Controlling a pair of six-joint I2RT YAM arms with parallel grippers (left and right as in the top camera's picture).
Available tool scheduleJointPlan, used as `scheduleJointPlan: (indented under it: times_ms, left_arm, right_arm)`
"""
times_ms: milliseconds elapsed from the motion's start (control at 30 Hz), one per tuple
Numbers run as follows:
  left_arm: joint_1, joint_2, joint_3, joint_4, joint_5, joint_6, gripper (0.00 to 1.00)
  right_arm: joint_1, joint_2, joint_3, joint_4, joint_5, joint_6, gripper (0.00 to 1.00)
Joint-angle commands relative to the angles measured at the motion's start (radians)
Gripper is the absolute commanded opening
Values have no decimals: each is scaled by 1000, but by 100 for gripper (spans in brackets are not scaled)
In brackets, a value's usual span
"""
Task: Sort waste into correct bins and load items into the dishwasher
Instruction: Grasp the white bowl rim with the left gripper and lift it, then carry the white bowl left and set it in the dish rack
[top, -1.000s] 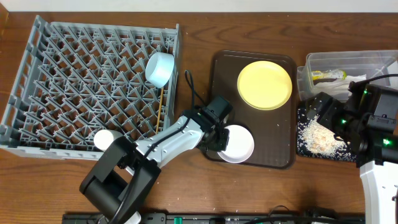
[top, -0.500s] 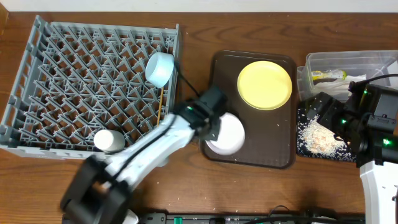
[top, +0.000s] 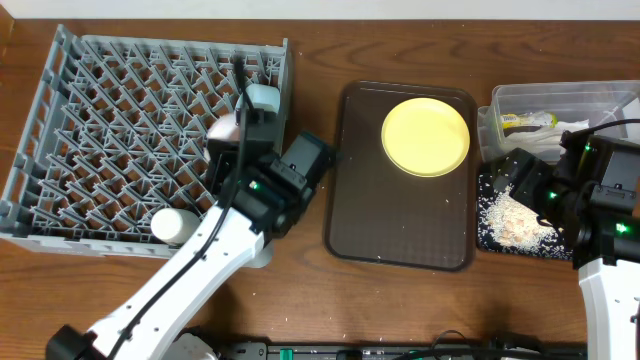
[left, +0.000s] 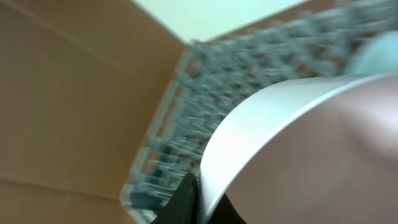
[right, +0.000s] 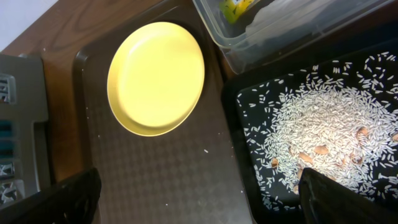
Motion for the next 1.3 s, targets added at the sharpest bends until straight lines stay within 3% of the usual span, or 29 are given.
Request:
scheduleJointPlan:
  times_ms: [0,267,500,733,933,1133,1267]
  left_arm:
    - [48,52,2,-7,-193,15,7]
    - [148,257,2,-11,-193,14,8]
    - [114,377,2,-41,-186,13,8]
    - [68,388,2,-45,-111,10,8]
    - [5,388,2,-48,-82,11,22]
    - [-78,387,2,-82,129,2,27]
    - [-117,383,2,-130,224,-90,32]
  right_arm:
    - [3,-1,13,-1,-4,-6,99]
    - [3,-1,13,-1,-4,-6,99]
    - [3,0,13,-1,-4,-6,99]
    - [3,-1,13,-1,-4,-6,99]
    - [3,-1,13,-1,-4,-6,99]
    - [3,-1,13,-1,-4,-5,99]
    - [3,-1,13,-1,-4,-6,99]
